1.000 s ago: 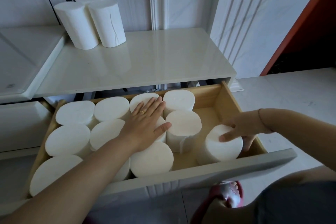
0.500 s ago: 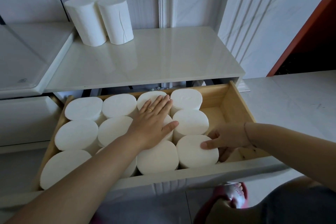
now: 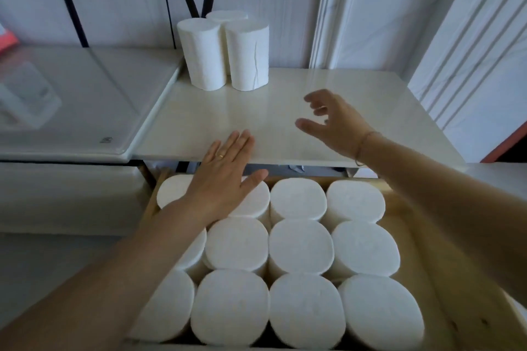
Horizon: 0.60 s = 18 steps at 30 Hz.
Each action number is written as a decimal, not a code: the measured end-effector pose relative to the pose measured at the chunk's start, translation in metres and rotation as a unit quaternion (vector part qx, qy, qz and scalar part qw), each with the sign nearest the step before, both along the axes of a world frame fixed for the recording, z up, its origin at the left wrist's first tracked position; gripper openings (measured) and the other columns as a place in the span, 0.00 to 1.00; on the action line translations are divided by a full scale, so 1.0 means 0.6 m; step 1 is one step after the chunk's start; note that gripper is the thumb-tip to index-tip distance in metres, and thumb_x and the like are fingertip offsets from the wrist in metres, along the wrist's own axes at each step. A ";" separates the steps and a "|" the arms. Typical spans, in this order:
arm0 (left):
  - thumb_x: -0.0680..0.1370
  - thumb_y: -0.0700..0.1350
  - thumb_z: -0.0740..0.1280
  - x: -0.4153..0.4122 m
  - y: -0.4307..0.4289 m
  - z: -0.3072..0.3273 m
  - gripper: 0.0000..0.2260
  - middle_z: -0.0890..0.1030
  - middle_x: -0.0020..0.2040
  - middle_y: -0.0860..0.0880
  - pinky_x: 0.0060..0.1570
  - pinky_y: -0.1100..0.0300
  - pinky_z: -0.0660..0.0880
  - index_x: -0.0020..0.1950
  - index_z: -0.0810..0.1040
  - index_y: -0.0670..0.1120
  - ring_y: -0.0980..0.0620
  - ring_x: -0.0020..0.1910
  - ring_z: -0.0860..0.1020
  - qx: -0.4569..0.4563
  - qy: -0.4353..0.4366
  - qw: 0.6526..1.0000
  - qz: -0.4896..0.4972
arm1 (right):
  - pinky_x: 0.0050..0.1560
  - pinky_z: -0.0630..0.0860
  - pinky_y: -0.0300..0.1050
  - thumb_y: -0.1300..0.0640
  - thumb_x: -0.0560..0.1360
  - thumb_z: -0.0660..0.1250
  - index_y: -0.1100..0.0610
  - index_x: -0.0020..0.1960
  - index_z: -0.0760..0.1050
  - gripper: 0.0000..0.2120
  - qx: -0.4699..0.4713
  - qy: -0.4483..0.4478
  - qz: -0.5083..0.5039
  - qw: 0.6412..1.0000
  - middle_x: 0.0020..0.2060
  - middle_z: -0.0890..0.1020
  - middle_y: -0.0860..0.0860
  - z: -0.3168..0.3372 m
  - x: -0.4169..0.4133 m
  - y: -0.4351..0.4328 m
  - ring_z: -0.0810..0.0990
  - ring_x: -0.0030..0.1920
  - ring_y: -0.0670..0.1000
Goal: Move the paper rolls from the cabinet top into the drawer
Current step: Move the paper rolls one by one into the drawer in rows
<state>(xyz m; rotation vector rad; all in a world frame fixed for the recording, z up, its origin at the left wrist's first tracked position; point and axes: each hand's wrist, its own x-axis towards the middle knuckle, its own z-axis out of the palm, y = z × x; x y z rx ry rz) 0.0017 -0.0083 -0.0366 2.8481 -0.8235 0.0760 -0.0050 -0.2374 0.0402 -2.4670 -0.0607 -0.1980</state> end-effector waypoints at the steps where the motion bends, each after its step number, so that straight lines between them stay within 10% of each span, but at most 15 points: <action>1: 0.70 0.68 0.33 0.017 0.009 0.000 0.38 0.39 0.77 0.54 0.72 0.56 0.35 0.75 0.38 0.50 0.57 0.74 0.36 0.002 0.005 1.000 0.010 | 0.64 0.71 0.49 0.47 0.73 0.68 0.53 0.68 0.65 0.26 0.016 -0.014 -0.005 1.000 0.64 0.71 0.54 -0.002 0.036 0.013 0.73 0.62 0.52; 7: 0.69 0.67 0.30 0.085 0.022 -0.011 0.39 0.42 0.78 0.51 0.72 0.54 0.37 0.76 0.40 0.48 0.53 0.75 0.39 0.025 -0.014 0.999 0.023 | 0.64 0.59 0.42 0.46 0.71 0.70 0.48 0.75 0.55 0.38 0.064 -0.077 -0.024 0.995 0.72 0.59 0.53 -0.004 0.223 0.074 0.64 0.70 0.54; 18: 0.74 0.66 0.32 0.086 0.025 -0.026 0.34 0.47 0.78 0.50 0.74 0.51 0.43 0.76 0.43 0.51 0.52 0.76 0.44 -0.016 -0.046 0.999 0.001 | 0.59 0.74 0.53 0.47 0.65 0.73 0.47 0.66 0.61 0.33 0.184 -0.120 -0.077 0.972 0.66 0.60 0.49 0.001 0.367 0.145 0.70 0.61 0.54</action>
